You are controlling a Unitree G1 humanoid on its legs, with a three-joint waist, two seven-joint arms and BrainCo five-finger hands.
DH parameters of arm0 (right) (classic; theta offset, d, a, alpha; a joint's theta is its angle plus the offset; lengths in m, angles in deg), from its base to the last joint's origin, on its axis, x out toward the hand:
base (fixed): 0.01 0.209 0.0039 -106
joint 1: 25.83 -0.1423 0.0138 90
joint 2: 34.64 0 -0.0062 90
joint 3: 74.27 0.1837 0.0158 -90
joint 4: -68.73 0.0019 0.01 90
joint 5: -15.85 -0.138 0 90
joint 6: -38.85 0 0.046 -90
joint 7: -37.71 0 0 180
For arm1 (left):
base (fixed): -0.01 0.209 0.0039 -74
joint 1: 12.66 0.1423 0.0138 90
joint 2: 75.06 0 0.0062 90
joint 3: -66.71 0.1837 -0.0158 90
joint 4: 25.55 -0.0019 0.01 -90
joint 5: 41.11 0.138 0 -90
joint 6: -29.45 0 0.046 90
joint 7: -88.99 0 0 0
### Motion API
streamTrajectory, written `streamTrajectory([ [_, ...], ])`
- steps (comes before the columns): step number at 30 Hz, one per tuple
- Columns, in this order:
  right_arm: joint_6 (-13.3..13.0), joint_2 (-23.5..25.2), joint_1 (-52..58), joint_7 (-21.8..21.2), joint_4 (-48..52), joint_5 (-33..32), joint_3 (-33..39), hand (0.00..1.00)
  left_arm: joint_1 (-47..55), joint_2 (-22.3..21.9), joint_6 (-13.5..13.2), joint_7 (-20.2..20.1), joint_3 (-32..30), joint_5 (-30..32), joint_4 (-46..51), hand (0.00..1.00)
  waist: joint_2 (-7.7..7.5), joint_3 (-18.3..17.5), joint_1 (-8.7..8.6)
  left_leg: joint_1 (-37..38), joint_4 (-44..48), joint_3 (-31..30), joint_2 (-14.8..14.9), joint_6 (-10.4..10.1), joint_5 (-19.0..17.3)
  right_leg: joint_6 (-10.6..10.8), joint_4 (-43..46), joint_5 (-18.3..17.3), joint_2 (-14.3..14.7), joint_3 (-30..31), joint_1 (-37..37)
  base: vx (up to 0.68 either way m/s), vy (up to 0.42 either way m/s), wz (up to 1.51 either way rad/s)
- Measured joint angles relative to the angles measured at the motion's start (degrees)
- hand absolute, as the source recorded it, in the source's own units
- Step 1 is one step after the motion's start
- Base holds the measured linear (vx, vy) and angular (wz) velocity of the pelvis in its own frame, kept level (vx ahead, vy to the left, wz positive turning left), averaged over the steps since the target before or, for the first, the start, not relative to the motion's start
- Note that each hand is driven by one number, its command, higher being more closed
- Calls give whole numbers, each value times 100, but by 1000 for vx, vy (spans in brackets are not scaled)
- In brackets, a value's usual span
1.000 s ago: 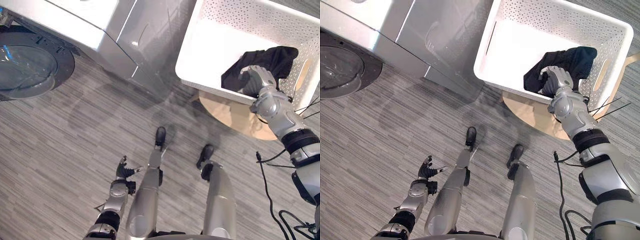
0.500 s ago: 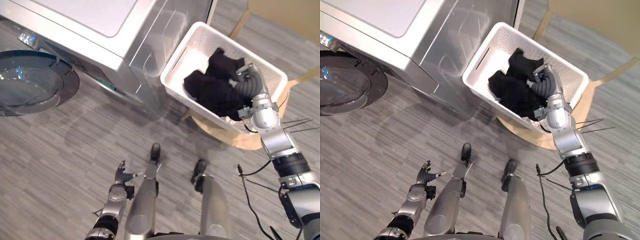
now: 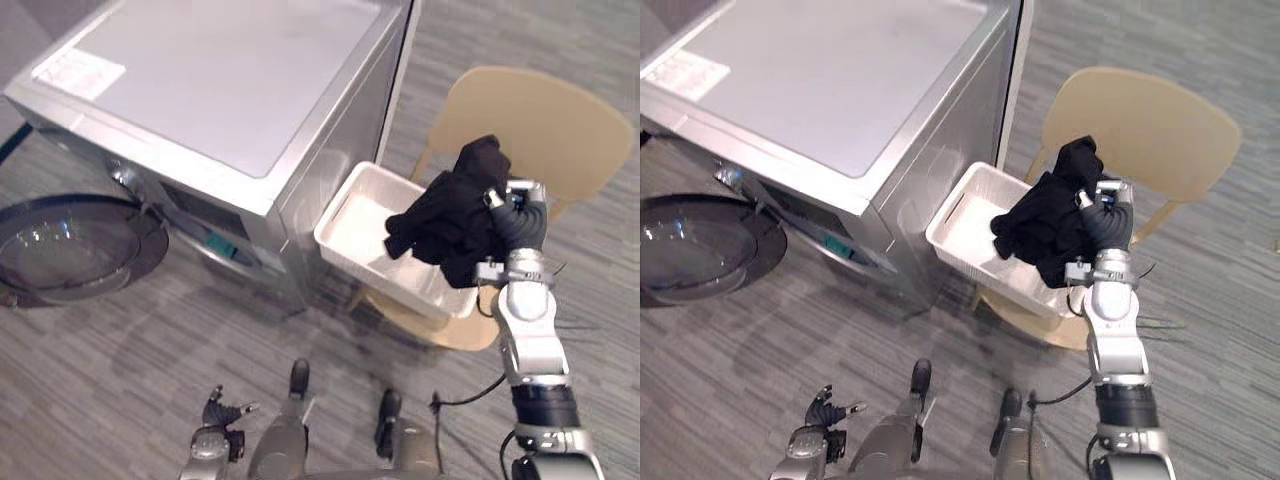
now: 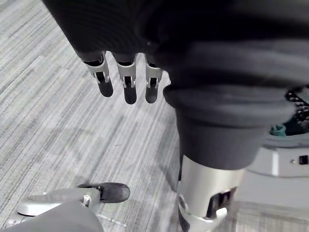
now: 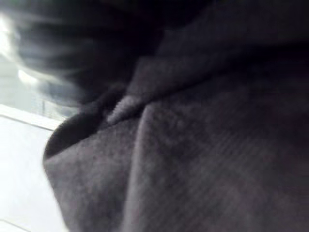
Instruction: Pick up the laundry basket with both hands and put the clothes into the washing machine.
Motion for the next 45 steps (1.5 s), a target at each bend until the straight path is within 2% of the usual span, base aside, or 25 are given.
streamTrajectory([
  [6, -125, 324, 275, -267, 177, -307, -348, 100, 302, -32, 28, -4, -88, -13, 88, 0, -123, -160, -15, 356, 3, 609, 148, -31, -141, -55, -438, 369, 237, 596, 199, 16, 2, -57],
  [8, -124, 381, 477, -336, 177, -411, -372, 100, 243, -51, 38, -6, -90, -14, 296, 0, -128, -156, -14, 380, 35, 561, 136, -23, -144, 19, -180, 315, 203, 594, 157, -46, -5, 9],
  [10, -123, 430, 696, -361, 191, -424, -376, 100, 146, -63, 34, 1, -87, -14, 644, 0, -93, -137, -32, 256, 212, 298, 164, 116, -234, 328, 243, -18, 212, 782, 188, -90, -39, 82],
  [11, -122, 499, 834, -358, 265, -424, -379, 100, 51, -53, -3, 7, -22, -14, 934, 0, -138, -145, -127, 194, 338, 11, 75, 122, -225, 310, 1532, -617, 213, 1147, 26, -37, -132, 152],
  [12, -122, 581, 884, -352, 360, -420, -400, 100, 43, -14, -61, 16, 30, -15, 1258, 0, -251, -203, -128, 85, 490, -247, -70, 111, -216, 425, 2304, -963, 216, 1437, 64, -24, -164, 150],
  [14, -128, 577, 699, -346, 479, -396, -619, 100, 27, -41, -75, 70, 27, -20, 1704, 0, -381, -275, 25, -184, 799, -447, -239, 102, -219, 307, 2297, -1273, 246, 1733, 112, -65, -225, 88],
  [15, -130, 566, 625, -332, 524, -394, -681, 100, 18, -96, -76, 127, 54, -20, 1879, 0, -354, -290, 72, -265, 832, -489, -232, 103, -219, 203, 2107, -1357, 278, 1721, 152, -168, -213, 28],
  [16, -151, 569, 465, -311, 675, -394, -830, 100, 118, -203, -113, 175, 155, -33, 2297, 0, -321, -302, 353, -440, 856, -443, -200, 103, -217, -58, 1659, -1598, 355, 1667, 238, -219, -178, 3],
  [17, -218, 510, 358, -314, 777, -394, -936, 100, 132, -316, -158, 219, 281, -86, 2480, 0, -123, -252, 433, -628, 933, -554, -96, 35, -165, -93, 1649, -1616, 477, 1576, 182, -277, -177, 32],
  [19, -296, 378, 351, -321, 864, -401, -1146, 100, 331, -468, -163, 258, 680, -86, 3210, 0, 91, -257, 406, -894, 874, -809, -28, 87, -42, -281, 1938, -1657, 586, 1169, -37, -239, -157, 87],
  [20, -296, 313, 347, -324, 858, -402, -1195, 100, 384, -477, -163, 261, 788, -86, 3434, 0, 155, -259, 386, -908, 766, -852, 8, 61, -65, -358, 1951, -1638, 628, 1031, -76, -210, -153, 103],
  [22, -294, 130, 271, -370, 839, -400, -1281, 100, 302, -437, -203, 222, 1101, -66, 4006, 0, 147, -227, 302, -983, 527, -466, 88, 634, -696, -650, 1726, -1421, 446, 537, -61, -198, -80, 105],
  [25, -277, -43, 70, -481, 765, -403, -1518, 100, 94, -176, -491, 45, 1492, 56, 4658, 0, 26, -220, 189, -1029, 2291, 202, -122, 543, -645, -697, 1445, -1110, 88, 218, 27, -124, -93, 76],
  [26, -280, -87, 11, -516, 731, -403, -1596, 100, 83, -116, -548, 9, 1514, 57, 4752, 0, 82, -258, 155, -944, 2553, 258, -90, 546, -646, -696, 1417, -1078, 89, 180, 27, -92, -12, 43],
  [27, -307, -208, -85, -625, 625, -409, -1751, 100, -117, 52, -645, -16, 1672, 113, 4820, 0, 269, -353, 96, -777, 2577, 436, -5, 551, -846, -687, 1398, -1031, 102, 56, 18, -99, 18, 45],
  [28, -318, -310, -171, -652, 481, -422, -1832, 100, -315, 145, -673, -38, 1783, 171, 4823, 0, 297, -362, 85, -703, 2232, 471, -18, 386, -613, -692, 1361, -970, 133, -27, 10, -187, -2, 63],
  [29, -302, -382, -365, -772, 165, -439, -1930, 100, -590, 326, -716, -85, 1995, 284, 4840, 0, 235, -403, 65, -513, 1433, 421, -104, 207, -54, -665, 1032, -772, 131, -119, 30, -213, 9, 78],
  [30, -251, -430, -525, -948, -71, -451, -2033, 100, -903, 540, -772, -127, 2263, 406, 4839, 0, 168, -434, -16, -265, 648, 500, -117, 251, 285, -650, 491, -426, -4, -412, 148, -177, 8, 87],
  [32, -223, -454, -527, -1118, -131, -536, -2160, 100, -1201, 583, -863, -124, 2606, 717, 4849, 0, 205, -450, -37, -45, 781, 881, 6, 249, 30, -582, 139, -152, 2, -644, 283, -82, 47, 70],
  [33, -222, -491, -560, -1258, -135, -651, -2332, 100, -1376, 535, -941, -116, 2818, 1001, 4836, 0, 347, -464, -70, 407, 233, 876, 167, 126, -59, -479, 83, -76, 106, -689, 316, -58, 89, 32],
  [35, -221, -404, -610, -1383, -196, -751, -2562, 100, -1486, 541, -934, -80, 2936, 1262, 4810, 0, 388, -465, -77, 520, 7, 881, 246, 37, -195, -402, 84, -21, 185, -703, 310, -106, 139, 6],
  [37, -204, -70, -614, -1506, -432, -952, -2940, 100, -1497, 608, -879, 29, 3007, 1478, 4678, 0, 176, -497, -126, 542, 6, 886, 130, 67, -216, -291, 19, 79, 143, -604, 366, -146, 164, 6],
  [39, -184, 58, -625, -1550, -569, -1150, -3242, 100, -1496, 636, -814, 106, 2988, 1579, 4580, 0, 160, -502, -82, 598, 3, 889, 61, 60, -251, -186, -87, 152, 122, -425, 449, -104, 118, 6],
  [40, -126, 89, -625, -1595, -588, -1241, -3340, 100, -1496, 637, -799, 152, 2980, 1579, 4516, 100, 167, -500, -42, 613, 2, 894, 37, 75, -261, -147, -149, 181, 113, -329, 483, -113, 100, 3],
  [45, -70, 96, -625, -1620, -740, -1886, -3672, 100, -1493, 636, -645, 310, 2981, 1631, 4373, 100, 169, -513, 22, 494, 1, 894, 66, 60, -228, -208, -507, 454, 190, -321, 544, -71, 35, 3],
])
